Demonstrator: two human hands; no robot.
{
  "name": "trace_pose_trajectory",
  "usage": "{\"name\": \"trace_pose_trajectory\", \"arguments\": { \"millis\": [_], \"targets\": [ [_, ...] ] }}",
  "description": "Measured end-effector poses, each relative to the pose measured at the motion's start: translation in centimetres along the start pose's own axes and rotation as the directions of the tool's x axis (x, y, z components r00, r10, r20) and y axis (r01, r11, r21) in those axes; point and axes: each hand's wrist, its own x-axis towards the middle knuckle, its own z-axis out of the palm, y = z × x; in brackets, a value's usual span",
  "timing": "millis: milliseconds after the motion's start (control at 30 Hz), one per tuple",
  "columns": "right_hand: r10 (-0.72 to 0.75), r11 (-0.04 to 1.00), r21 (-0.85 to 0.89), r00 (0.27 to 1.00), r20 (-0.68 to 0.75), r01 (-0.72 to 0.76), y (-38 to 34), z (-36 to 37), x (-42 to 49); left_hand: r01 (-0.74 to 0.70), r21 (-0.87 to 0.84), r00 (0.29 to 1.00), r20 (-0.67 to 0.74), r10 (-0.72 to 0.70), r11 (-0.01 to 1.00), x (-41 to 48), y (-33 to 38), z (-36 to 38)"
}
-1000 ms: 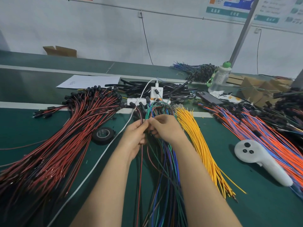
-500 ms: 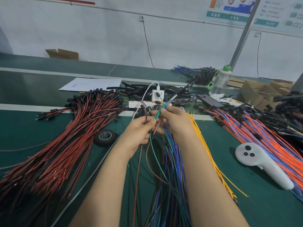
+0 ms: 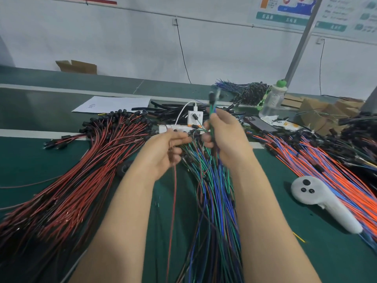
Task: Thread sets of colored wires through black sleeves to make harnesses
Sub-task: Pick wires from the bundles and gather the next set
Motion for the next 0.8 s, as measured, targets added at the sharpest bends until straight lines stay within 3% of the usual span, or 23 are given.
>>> {"name": "trace_pose_trajectory", "arguments": {
  "millis": [33,100,167,233,267,333,367,433,500,567,633,700,800],
  "targets": [
    [-0.048,0.972,-0.23,0.999,0.007,0.048,-0.3,0.8,-0.1,0.01,0.004,0.999,0.041,-0.01,1.0,-0.3,0.2,0.6],
    [-0.149,0.805,-0.578,0.989,0.025,0.136,-0.3,2.5,-0.4,0.035,-0.034,0.994,0.106,-0.031,0.999,-0.8,0.2,1.9],
    [-0.167,0.575,-0.806,0.985,0.052,0.14,0.3,3.8,-1.0,0.08,-0.135,0.991,0.118,-0.064,0.988,-1.1,0.0,2.3],
    [-0.095,0.347,-0.93,0.991,0.095,0.123,0.6,3.9,-1.4,0.101,-0.118,0.992,0.087,-0.091,0.988,-1.3,-0.2,2.2],
    [-0.051,0.36,-0.924,0.991,0.121,0.132,0.7,3.5,-1.3,0.096,-0.065,0.994,0.055,-0.093,0.993,-1.3,-0.2,2.0],
    [-0.034,0.625,-0.765,0.984,0.173,0.156,0.8,1.9,-1.2,0.037,-0.086,0.999,0.017,-0.036,0.996,-1.3,0.2,1.4],
    [-0.059,0.753,-0.644,0.989,0.137,0.134,0.7,0.8,-1.3,0.018,-0.164,0.999,0.032,-0.013,0.986,-1.5,1.0,0.9],
    [-0.082,0.842,-0.539,0.995,-0.06,0.037,1.3,-2.3,-0.8,0.055,-0.444,0.984,0.174,0.026,0.895,-2.2,3.6,-0.7],
    [-0.04,0.734,-0.666,0.969,-0.242,-0.136,3.1,-5.8,0.1,0.248,-0.681,0.869,0.47,0.152,0.689,-3.6,6.4,-1.8],
    [0.089,0.522,-0.774,0.925,-0.368,-0.358,5.3,-8.5,0.5,0.263,-0.694,0.809,0.537,0.239,0.67,-5.1,8.1,-1.7],
    [0.188,0.363,-0.801,0.879,-0.438,-0.477,7.3,-9.4,0.3,0.313,-0.668,0.788,0.58,0.208,0.676,-5.3,8.3,-0.3],
    [0.191,0.334,-0.798,0.865,-0.463,-0.501,8.8,-9.5,0.1,0.214,-0.595,0.895,0.437,0.088,0.775,-4.4,7.2,1.2],
    [0.083,0.418,-0.781,0.876,-0.476,-0.464,9.7,-9.6,0.3,0.023,-0.246,0.976,0.216,0.032,0.969,-2.3,3.7,2.7]
  ]
}}
